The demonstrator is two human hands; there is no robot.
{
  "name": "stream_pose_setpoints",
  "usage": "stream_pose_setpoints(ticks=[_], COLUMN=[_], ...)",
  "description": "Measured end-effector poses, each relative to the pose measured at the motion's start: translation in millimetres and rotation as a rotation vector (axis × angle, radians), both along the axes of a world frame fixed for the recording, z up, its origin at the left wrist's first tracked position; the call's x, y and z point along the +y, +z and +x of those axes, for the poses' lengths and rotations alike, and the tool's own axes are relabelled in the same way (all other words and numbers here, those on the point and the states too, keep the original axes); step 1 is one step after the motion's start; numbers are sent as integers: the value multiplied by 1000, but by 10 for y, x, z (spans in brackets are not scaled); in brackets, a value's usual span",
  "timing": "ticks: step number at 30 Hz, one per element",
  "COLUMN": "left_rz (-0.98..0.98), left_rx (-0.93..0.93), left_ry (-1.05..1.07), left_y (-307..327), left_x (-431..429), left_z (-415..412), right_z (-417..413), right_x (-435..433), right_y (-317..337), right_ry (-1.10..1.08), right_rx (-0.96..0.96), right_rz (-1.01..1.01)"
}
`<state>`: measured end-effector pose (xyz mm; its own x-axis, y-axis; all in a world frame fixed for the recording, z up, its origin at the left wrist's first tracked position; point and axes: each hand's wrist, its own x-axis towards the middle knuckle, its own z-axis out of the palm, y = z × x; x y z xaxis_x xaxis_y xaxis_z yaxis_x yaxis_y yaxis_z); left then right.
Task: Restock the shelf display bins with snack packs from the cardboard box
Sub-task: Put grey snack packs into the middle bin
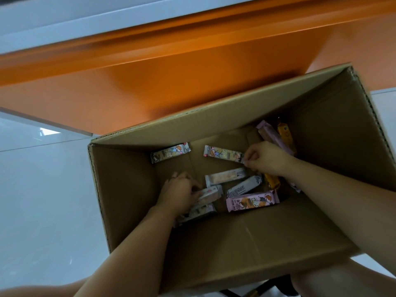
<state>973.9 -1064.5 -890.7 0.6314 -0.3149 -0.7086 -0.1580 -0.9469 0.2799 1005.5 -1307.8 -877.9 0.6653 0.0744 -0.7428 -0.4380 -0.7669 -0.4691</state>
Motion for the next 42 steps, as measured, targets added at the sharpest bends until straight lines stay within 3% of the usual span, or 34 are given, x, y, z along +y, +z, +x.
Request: stream_pose_setpoints(ticks=[5,9,11,18,22,25,27,31,36,42], left_rz=[-51,78,121,-78,-217,-87,-8,35,17,131], left_rx=[-62,18,12,-129,-249,-383,-369,-295,-249,-198], left_ry=[134,-107,-131,339,595,456,353,283,257,174], left_y=[-12,36,16,-52,-56,-111,-145,-168,-142,-94], left_x=[20,8,13,31,-45,21,62,74,117,62], left_z=[7,-22,-69,-41,42,96,138,227,262,333], right_z=[-84,-139,-145,-113,-30,-11,29,156,140,155], right_x=[56,100,103,146,216,239,250,287,300,345], right_y=[-19,-35,-58,-95,-61,-58,-62,-116,-187,-238], right_ry=[205,322,276,-139,-105,106,335,593,659,690], right_rx=[179,343,360,75,-52,-272,-395,-378,-371,-385], right_rz=[22,22,67,315,302,75,-94,-220,-256,-261])
